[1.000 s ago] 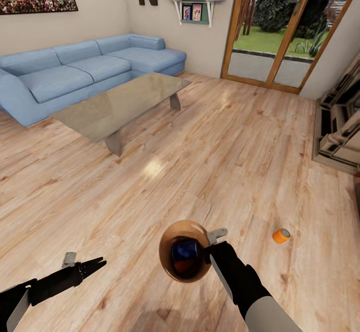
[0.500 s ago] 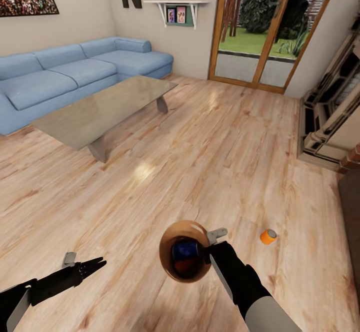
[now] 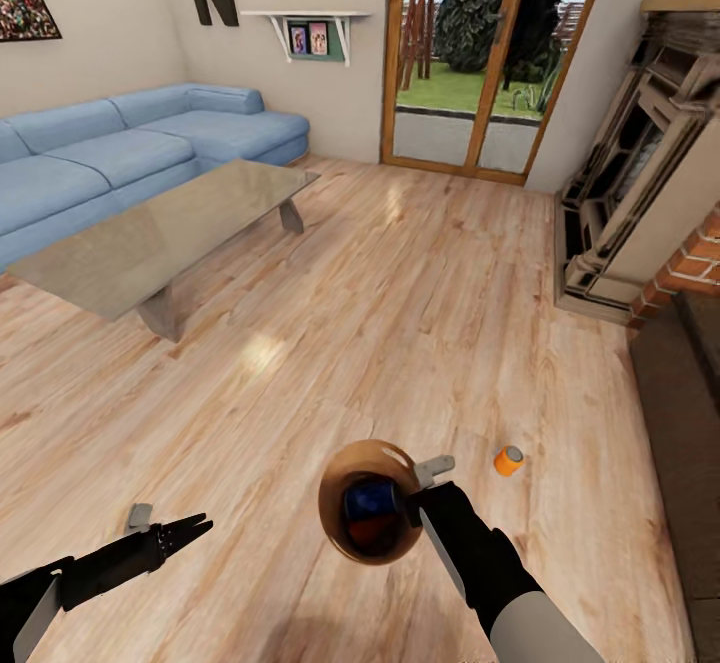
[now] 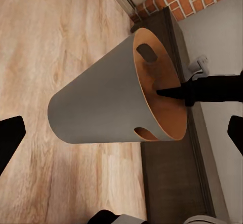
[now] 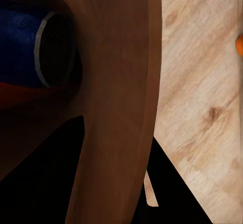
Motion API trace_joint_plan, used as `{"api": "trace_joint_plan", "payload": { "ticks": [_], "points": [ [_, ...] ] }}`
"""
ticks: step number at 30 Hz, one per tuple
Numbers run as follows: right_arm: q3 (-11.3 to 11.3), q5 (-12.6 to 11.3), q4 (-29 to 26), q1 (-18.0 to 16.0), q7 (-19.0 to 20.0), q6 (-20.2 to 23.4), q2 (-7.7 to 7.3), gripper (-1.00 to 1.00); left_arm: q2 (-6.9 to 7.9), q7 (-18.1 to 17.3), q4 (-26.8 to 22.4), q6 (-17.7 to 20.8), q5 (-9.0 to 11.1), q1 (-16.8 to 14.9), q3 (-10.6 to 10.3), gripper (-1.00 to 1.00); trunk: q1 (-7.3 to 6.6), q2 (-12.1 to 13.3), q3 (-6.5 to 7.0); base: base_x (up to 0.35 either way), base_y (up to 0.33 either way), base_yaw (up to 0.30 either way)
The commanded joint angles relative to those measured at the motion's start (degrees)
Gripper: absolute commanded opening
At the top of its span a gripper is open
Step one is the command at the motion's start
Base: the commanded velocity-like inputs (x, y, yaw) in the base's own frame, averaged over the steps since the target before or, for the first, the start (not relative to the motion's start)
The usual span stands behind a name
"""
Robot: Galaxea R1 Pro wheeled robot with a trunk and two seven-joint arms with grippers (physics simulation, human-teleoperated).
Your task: Put the three can of soda from the living room inside the tash can in the kitchen.
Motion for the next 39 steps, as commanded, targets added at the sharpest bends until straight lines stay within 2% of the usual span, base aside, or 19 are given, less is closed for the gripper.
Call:
{"api": "trace_joint_plan", "payload": {
  "ticks": [1, 14, 21, 28, 39],
  "points": [
    [0.0, -0.4, 0.0, 0.0, 0.0, -0.1, 0.01, -1.0, 0.0, 0.0, 0.0, 0.0, 0.0, 0.0, 0.0, 1.0, 0.0, 0.0, 0.07, 0.0, 0.0, -0.223],
    [0.0, -0.4, 0.0, 0.0, 0.0, -0.1, 0.01, -1.0, 0.0, 0.0, 0.0, 0.0, 0.0, 0.0, 0.1, 1.0, 0.0, 0.0, 0.91, 0.0, 0.0, -0.22],
    [0.0, -0.4, 0.1, 0.0, 0.0, -0.1, 0.01, -1.0, 0.0, 0.0, 0.0, 0.0, 0.0, 0.0, 0.0, 1.0, 0.0, 0.0, 1.02, 0.066, 0.012, -0.052],
    [0.0, -0.4, 0.1, 0.0, 0.0, -0.1, 0.01, -1.0, 0.0, 0.0, 0.0, 0.0, 0.0, 0.0, 0.0, 1.0, 0.0, 0.0, 1.08, 0.261, 0.065, -0.028],
    [0.1, -0.4, 0.1, 0.0, 0.0, -0.1, 0.01, -1.0, 0.0, 0.0, 0.0, 0.0, 0.0, 0.0, 0.1, 1.0, 0.0, 0.0, 1.71, 0.051, 0.003, -0.174]
  ]
}}
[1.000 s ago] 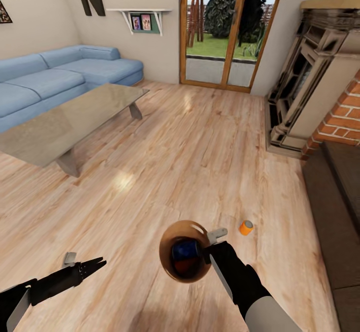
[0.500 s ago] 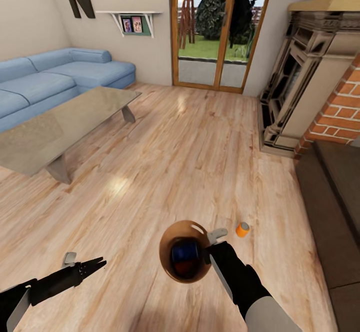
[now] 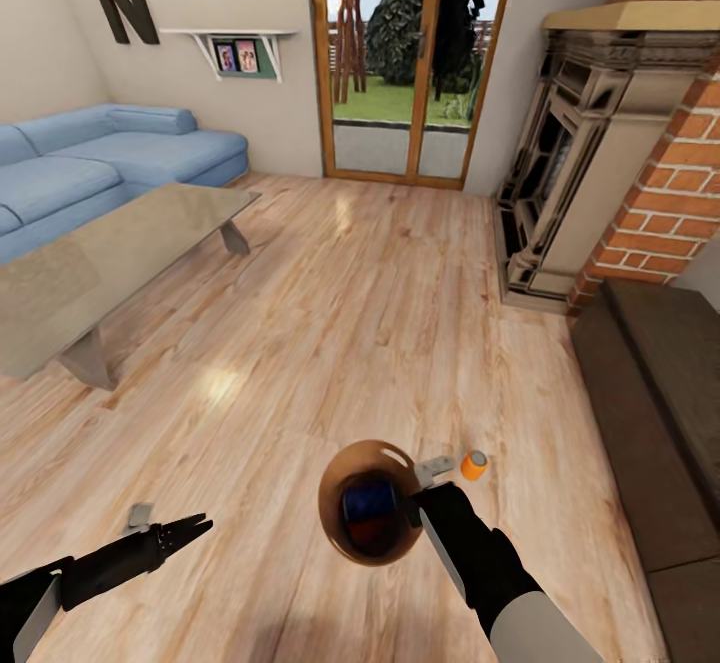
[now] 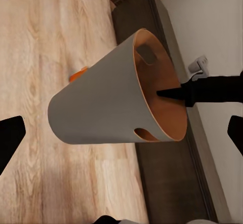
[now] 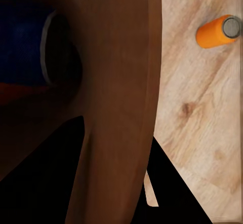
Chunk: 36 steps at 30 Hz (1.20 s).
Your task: Put the three can of soda from the living room inside the tash can in the kitchen.
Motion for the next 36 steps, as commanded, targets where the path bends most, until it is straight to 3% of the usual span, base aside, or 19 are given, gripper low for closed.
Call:
{"api": "trace_joint_plan", "payload": {
  "ticks": [1, 10, 19, 36],
  "points": [
    [0.0, -0.5, 0.0, 0.0, 0.0, -0.1, 0.01, -1.0, 0.0, 0.0, 0.0, 0.0, 0.0, 0.0, 0.0, 1.0, 0.0, 0.0, 0.07, 0.003, 0.0, -0.196],
    [0.0, -0.5, 0.0, 0.0, 0.0, -0.1, 0.01, -1.0, 0.0, 0.0, 0.0, 0.0, 0.0, 0.0, 0.0, 1.0, 0.0, 0.0, 0.65, 0.001, -0.021, -0.192],
    [0.0, -0.5, 0.0, 0.0, 0.0, -0.1, 0.01, -1.0, 0.0, 0.0, 0.0, 0.0, 0.0, 0.0, -0.1, 1.0, 0.0, 0.0, 1.18, 0.002, -0.215, -0.17],
    [0.0, -0.5, 0.0, 0.0, 0.0, -0.1, 0.01, -1.0, 0.0, 0.0, 0.0, 0.0, 0.0, 0.0, 0.0, 1.0, 0.0, 0.0, 1.31, 0.084, -0.216, -0.021]
  ]
}}
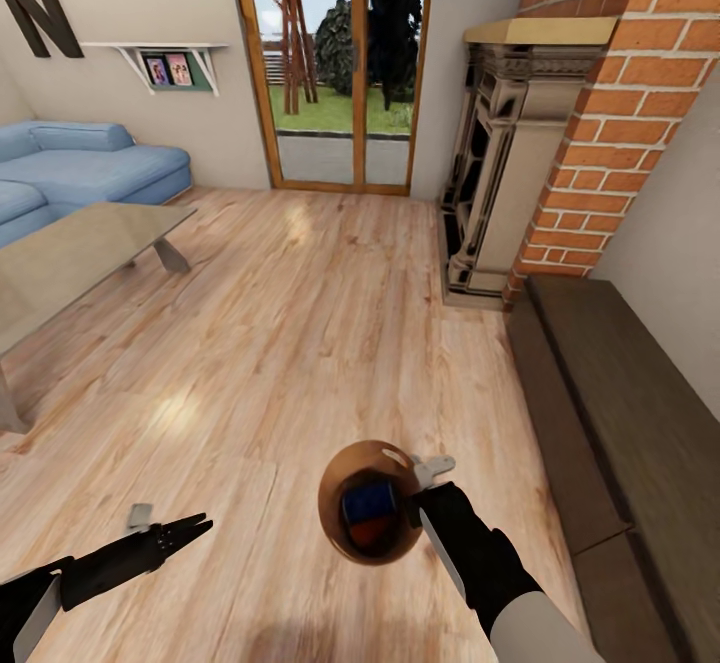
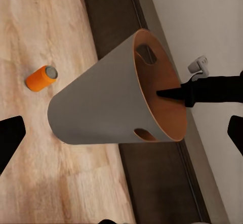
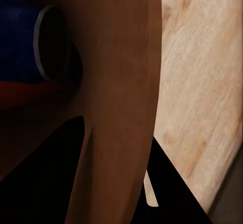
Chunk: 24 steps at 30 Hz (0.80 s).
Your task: Put the three can of soda from the living room inside the tash can in the kitchen.
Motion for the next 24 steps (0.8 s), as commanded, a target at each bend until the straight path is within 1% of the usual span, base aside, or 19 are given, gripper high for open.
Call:
{"api": "trace_joint_plan", "payload": {
  "ticks": [1, 10, 17, 24],
  "points": [
    [0.0, -0.3, 0.0, 0.0, 0.0, -0.1, 0.01, -1.0, 0.0, 0.0, 0.0, 0.0, 0.0, 0.0, 0.0, 1.0, 0.0, 0.0, 0.0, 0.107, -0.11, 0.0],
    [0.0, -0.3, 0.0, 0.0, 0.0, -0.1, 0.01, -1.0, 0.0, 0.0, 0.0, 0.0, 0.0, 0.0, 0.0, 1.0, 0.0, 0.0, 0.0, 0.116, -0.109, 0.0],
    [0.0, -0.3, 0.0, 0.0, 0.0, -0.1, 0.01, -1.0, 0.0, -0.1, 0.0, 0.0, 0.0, 0.0, 0.0, 1.0, 0.0, 0.0, 0.0, 0.032, -0.017, 0.0],
    [0.0, -0.3, 0.0, 0.0, 0.0, -0.1, 0.01, -1.0, 0.0, -0.1, 0.0, 0.0, 0.0, 0.0, 0.0, 1.0, 0.0, 0.0, 0.0, 0.139, -0.002, 0.0]
  ]
}}
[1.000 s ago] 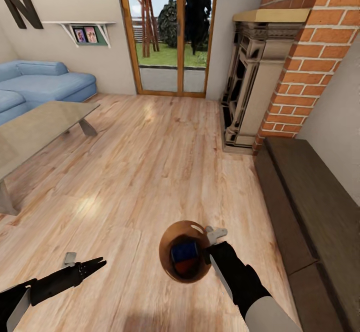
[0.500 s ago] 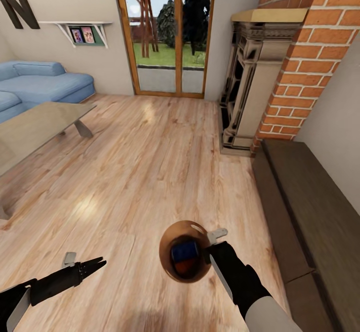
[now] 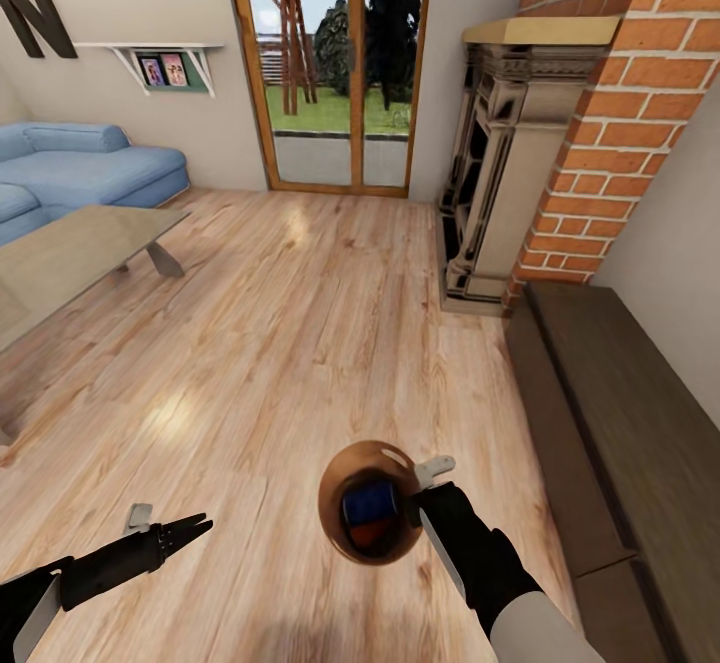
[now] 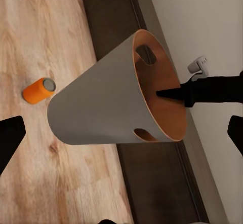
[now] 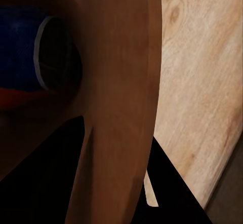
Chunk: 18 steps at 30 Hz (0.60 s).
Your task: Put the three can of soda from the living room inside the tash can in the kitchen.
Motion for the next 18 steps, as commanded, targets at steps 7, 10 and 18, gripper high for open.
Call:
{"api": "trace_joint_plan", "payload": {
  "ticks": [7, 10, 18],
  "points": [
    [0.0, -0.4, 0.0, 0.0, 0.0, -0.1, 0.01, -1.0, 0.0, 0.0, 0.0, 0.0, 0.0, 0.0, 0.0, 1.0, 0.0, 0.0, 0.0, 0.055, 0.0, 0.0],
    [0.0, -0.4, 0.0, 0.0, 0.0, -0.1, 0.01, -1.0, 0.0, 0.0, 0.0, 0.0, 0.0, 0.0, 0.0, 1.0, 0.0, 0.0, 0.0, 0.011, 0.0, 0.0],
    [0.0, -0.4, 0.0, 0.0, 0.0, -0.1, 0.01, -1.0, 0.0, 0.0, 0.0, 0.0, 0.0, 0.0, 0.0, 1.0, 0.0, 0.0, 0.0, 0.033, -0.015, 0.0]
  ]
}}
